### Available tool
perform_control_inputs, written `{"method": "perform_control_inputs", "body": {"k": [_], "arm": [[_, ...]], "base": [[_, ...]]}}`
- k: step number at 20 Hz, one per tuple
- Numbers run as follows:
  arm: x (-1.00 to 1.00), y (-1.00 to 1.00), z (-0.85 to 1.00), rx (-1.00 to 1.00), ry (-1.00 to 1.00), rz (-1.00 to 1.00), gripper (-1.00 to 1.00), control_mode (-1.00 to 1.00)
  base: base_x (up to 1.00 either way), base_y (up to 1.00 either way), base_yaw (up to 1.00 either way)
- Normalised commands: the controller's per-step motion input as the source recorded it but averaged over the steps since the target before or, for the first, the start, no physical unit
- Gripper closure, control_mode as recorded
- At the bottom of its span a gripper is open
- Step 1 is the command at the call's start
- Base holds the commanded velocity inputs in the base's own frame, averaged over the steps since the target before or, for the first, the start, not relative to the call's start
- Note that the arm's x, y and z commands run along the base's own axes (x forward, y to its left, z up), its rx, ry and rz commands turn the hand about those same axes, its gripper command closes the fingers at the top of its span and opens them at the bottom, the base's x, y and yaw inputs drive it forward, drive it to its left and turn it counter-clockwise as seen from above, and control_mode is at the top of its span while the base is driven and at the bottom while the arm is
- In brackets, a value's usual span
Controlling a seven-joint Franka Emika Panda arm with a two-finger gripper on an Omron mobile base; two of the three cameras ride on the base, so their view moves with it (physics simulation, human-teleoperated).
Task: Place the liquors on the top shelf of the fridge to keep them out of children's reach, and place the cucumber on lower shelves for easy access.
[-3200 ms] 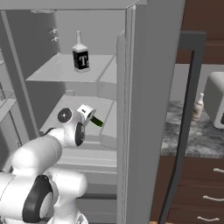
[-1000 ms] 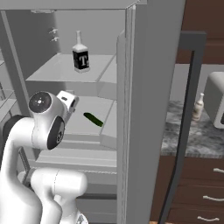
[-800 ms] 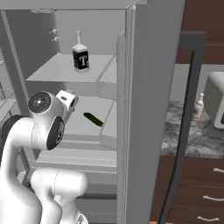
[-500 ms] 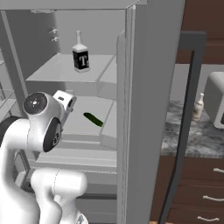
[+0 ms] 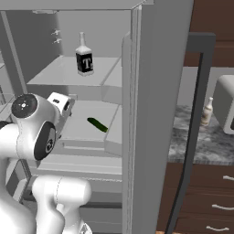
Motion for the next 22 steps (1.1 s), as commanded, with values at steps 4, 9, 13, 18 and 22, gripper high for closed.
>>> {"method": "perform_control_inputs", "body": {"k": [4, 9, 13, 18, 22], "arm": [[-0.12, 0.00, 0.00, -0.01, -0.02, 0.00, -1.00, 1.00], [0.00, 0.00, 0.00, 0.00, 0.00, 0.00, -1.00, 1.00], [0.00, 0.00, 0.00, 0.00, 0.00, 0.00, -1.00, 1.00], [0.00, 0.00, 0.00, 0.00, 0.00, 0.00, -1.00, 1.00], [0.00, 0.00, 0.00, 0.00, 0.00, 0.00, -1.00, 1.00]], "base": [[-0.04, 0.00, 0.00], [-0.29, 0.00, 0.00], [-0.63, -0.04, 0.00], [-0.83, -0.17, 0.00], [-0.76, -0.18, 0.00]]}}
